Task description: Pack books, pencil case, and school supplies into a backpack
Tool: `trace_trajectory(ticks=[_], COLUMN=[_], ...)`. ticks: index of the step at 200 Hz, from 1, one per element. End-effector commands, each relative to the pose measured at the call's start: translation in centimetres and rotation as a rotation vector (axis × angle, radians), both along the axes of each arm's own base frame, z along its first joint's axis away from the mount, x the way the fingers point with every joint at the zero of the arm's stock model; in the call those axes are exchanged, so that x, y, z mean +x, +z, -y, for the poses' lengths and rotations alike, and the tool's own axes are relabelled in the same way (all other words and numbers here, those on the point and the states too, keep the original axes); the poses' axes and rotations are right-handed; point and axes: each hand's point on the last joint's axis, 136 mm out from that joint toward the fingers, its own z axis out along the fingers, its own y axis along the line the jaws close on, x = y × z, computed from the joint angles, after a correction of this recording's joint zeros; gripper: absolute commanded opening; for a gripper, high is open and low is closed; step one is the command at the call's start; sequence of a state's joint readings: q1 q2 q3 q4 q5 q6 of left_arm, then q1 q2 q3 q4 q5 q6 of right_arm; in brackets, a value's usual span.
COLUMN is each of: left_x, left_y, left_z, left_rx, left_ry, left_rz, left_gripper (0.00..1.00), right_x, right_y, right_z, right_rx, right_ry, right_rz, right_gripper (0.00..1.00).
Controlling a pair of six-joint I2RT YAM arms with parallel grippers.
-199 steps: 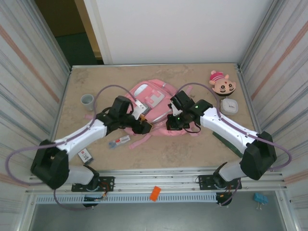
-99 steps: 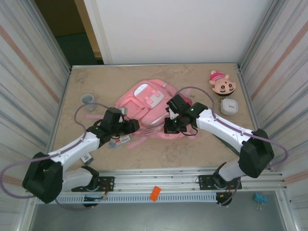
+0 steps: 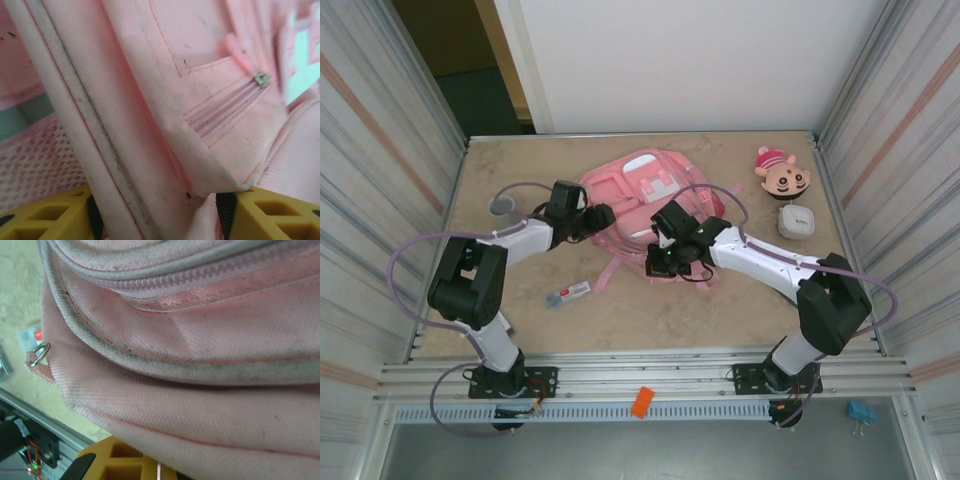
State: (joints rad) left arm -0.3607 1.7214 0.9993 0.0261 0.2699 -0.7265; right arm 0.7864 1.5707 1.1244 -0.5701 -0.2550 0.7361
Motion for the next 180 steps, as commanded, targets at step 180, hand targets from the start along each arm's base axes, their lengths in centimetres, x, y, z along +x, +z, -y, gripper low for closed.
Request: trace_trajectory(ticks=[180], left_x=[-11.4], left_y=[1.1], left_z=[5.2], left_rx=[-0.395], left_ry=[0.222], left_rz=[-0.179], left_gripper=[0.45], right_x=[-1.3], right_y=[1.2], right_z=[-3.6], right_rx=[0.091], right_ry=[0.077], right_rz=[-0.050], right_gripper=[0.00])
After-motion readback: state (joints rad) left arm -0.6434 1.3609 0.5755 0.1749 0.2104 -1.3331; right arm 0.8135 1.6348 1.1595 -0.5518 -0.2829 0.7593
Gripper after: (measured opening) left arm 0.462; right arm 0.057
